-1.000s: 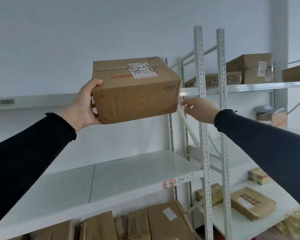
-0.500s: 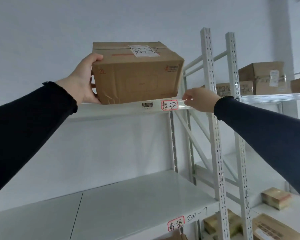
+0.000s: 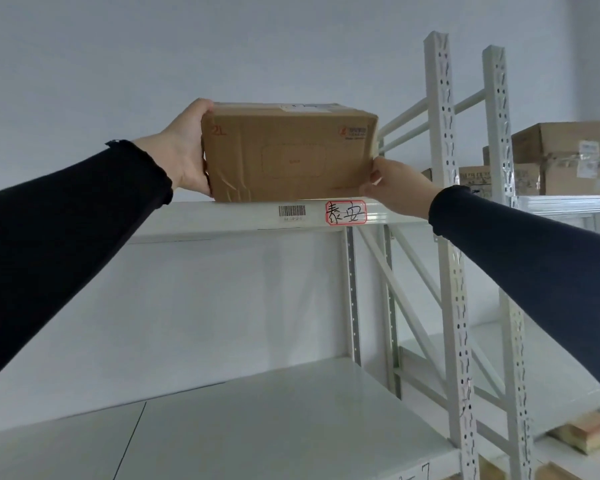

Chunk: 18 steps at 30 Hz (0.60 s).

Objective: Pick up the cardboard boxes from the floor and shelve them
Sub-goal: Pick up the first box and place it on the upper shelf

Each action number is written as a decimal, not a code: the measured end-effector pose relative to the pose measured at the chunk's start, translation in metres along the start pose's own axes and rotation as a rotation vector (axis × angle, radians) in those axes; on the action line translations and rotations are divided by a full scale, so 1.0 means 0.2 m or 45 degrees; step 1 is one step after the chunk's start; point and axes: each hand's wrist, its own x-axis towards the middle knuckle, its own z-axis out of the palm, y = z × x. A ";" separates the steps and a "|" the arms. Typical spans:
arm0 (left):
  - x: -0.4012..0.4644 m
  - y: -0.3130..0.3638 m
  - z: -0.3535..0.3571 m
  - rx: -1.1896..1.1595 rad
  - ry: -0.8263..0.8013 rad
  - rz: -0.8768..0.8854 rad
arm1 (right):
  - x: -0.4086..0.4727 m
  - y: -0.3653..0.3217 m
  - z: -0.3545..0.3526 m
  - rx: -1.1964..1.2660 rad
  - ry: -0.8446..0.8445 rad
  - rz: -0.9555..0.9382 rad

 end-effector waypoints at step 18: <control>0.07 -0.16 0.04 1.052 0.360 0.627 | 0.14 0.24 0.14 0.194 0.071 -0.031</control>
